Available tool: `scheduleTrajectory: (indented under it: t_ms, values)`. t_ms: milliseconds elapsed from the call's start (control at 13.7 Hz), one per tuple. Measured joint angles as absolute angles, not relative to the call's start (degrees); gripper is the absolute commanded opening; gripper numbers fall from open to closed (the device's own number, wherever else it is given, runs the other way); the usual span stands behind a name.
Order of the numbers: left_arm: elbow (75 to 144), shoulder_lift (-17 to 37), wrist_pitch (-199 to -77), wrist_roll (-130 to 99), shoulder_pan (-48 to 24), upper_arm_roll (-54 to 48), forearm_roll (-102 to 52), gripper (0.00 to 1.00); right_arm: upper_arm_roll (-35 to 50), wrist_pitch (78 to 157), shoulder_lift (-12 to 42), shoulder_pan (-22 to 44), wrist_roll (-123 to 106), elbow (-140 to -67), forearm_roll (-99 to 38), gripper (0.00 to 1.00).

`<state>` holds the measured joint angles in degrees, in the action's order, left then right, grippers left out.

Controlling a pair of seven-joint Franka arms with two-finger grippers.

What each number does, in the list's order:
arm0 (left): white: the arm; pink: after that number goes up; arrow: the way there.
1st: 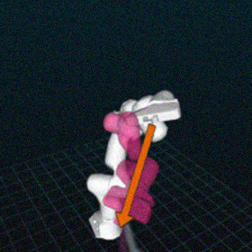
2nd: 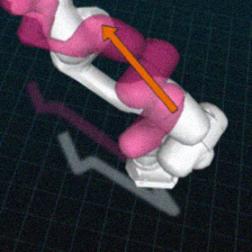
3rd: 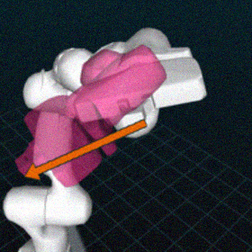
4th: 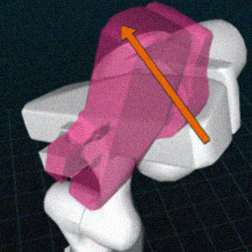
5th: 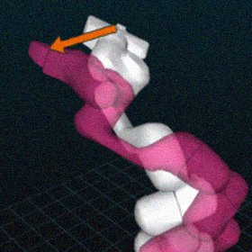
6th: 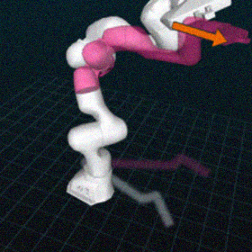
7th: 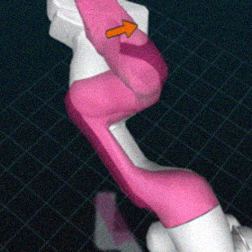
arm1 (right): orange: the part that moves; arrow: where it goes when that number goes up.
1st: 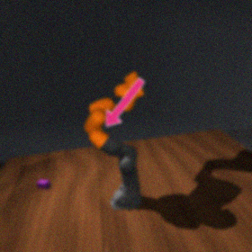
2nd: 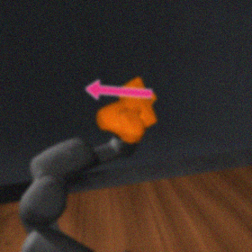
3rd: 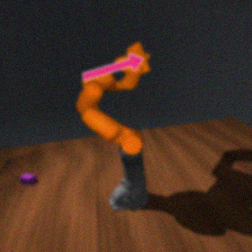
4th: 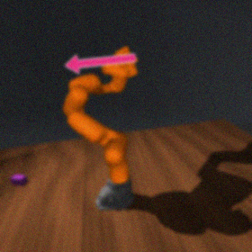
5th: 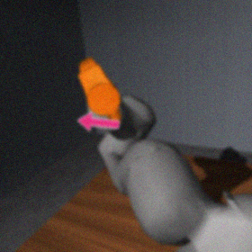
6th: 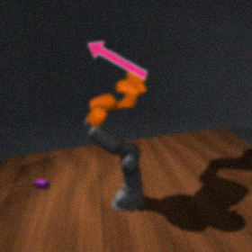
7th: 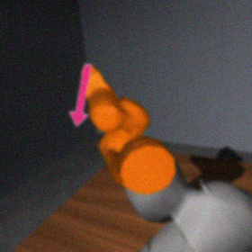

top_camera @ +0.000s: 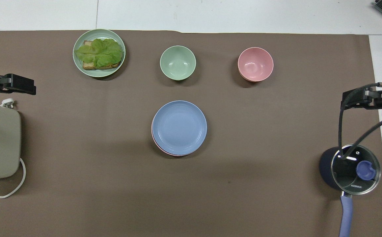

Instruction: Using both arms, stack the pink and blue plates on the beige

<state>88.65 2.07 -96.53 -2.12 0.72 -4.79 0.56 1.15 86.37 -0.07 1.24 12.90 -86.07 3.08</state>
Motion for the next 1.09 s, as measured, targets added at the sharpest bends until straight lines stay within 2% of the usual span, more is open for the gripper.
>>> scheduleTrajectory:
  t_ms: [1093]
  values:
    - [88.7, 2.1, -96.5, -2.1, 0.8, -4.7, 0.6, 1.0, 1.3, 86.3, -1.3, 1.3, 12.0, -88.8, 2.5, 1.0]
